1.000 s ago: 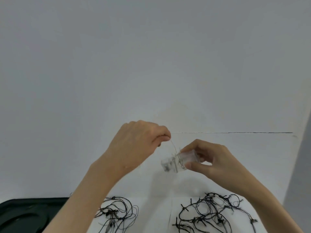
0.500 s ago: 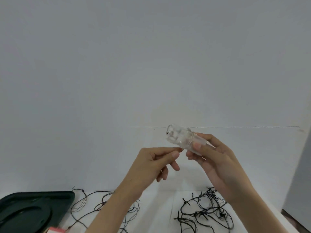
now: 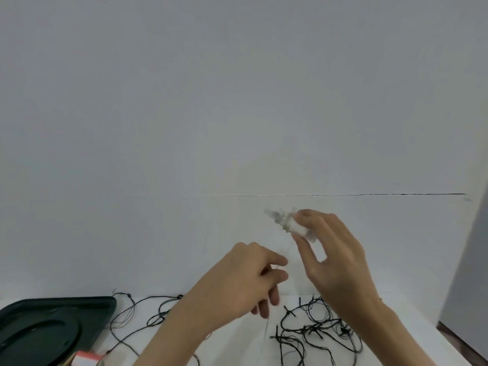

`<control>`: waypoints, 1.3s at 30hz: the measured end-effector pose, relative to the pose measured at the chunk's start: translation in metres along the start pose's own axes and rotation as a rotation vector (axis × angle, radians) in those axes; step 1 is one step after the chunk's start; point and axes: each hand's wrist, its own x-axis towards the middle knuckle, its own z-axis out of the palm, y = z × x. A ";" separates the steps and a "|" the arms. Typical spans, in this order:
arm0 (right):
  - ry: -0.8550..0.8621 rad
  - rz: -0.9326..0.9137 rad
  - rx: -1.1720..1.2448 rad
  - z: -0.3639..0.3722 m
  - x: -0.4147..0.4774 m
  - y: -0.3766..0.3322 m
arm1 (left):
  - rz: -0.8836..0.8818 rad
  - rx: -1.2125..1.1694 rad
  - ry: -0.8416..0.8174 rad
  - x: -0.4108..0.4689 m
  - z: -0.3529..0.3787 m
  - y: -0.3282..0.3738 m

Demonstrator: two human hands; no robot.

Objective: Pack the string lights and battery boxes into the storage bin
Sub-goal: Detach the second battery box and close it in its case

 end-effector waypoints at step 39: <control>-0.180 0.993 0.839 0.028 -0.126 -0.051 | -0.260 -0.168 0.364 -0.059 0.096 -0.081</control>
